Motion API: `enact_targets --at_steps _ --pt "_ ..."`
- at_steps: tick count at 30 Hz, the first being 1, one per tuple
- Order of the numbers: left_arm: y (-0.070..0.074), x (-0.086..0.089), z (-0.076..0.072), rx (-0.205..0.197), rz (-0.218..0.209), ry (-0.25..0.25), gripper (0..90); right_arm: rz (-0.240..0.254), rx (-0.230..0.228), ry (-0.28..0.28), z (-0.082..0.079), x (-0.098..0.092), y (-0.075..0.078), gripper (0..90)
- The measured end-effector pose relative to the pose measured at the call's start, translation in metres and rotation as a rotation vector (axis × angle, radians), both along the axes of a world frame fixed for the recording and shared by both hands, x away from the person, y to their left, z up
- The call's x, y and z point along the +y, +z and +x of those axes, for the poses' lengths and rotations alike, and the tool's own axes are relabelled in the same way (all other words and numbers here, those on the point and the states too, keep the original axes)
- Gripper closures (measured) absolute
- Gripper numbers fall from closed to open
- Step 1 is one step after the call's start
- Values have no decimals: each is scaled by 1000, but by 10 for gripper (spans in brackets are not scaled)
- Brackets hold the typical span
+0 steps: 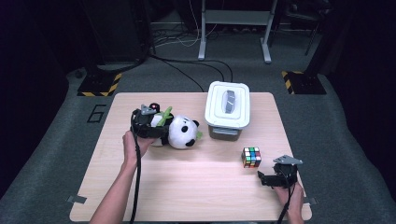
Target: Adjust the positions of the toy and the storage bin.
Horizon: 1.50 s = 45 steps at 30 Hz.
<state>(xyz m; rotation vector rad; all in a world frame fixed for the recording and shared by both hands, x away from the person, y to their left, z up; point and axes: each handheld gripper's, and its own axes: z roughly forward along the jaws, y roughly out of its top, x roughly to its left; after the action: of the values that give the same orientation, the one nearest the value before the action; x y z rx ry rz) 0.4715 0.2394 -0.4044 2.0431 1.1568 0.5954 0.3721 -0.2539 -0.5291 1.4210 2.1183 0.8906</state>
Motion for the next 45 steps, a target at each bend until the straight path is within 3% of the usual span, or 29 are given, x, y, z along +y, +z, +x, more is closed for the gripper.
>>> enact_targets --at_steps 6,14,16,22,23,24,28,34,37,39,41,45 --pt "-2 13 -25 -11 2 7 147 1 0 1 0 0 0 0" --pt "-23 27 -60 6 17 31 69 -1 6 -4 1 0 0 0" --pt "-41 31 -74 22 18 55 40 -1 11 -2 1 0 1 0" --pt "-79 40 -96 84 23 84 0 -11 30 -12 2 0 2 0" --pt "-79 40 -96 84 23 84 0 -10 36 -21 2 1 3 0" --pt "-90 41 -102 95 43 90 0 -9 32 -40 2 1 3 0" --pt "-103 42 -112 96 50 109 0 7 45 -41 0 1 6 0" --pt "-113 42 -117 99 43 127 0 45 1 -36 -8 13 28 0" --pt "-117 41 -118 109 62 116 0 55 -8 -37 -8 21 38 0" --pt "-121 41 -118 119 48 109 0 59 -12 -34 -7 28 44 0" --pt "-123 42 -118 111 12 125 0 58 -12 -38 -5 34 48 0" --pt "-126 44 -121 90 -15 129 0 58 -16 -54 3 48 52 17"
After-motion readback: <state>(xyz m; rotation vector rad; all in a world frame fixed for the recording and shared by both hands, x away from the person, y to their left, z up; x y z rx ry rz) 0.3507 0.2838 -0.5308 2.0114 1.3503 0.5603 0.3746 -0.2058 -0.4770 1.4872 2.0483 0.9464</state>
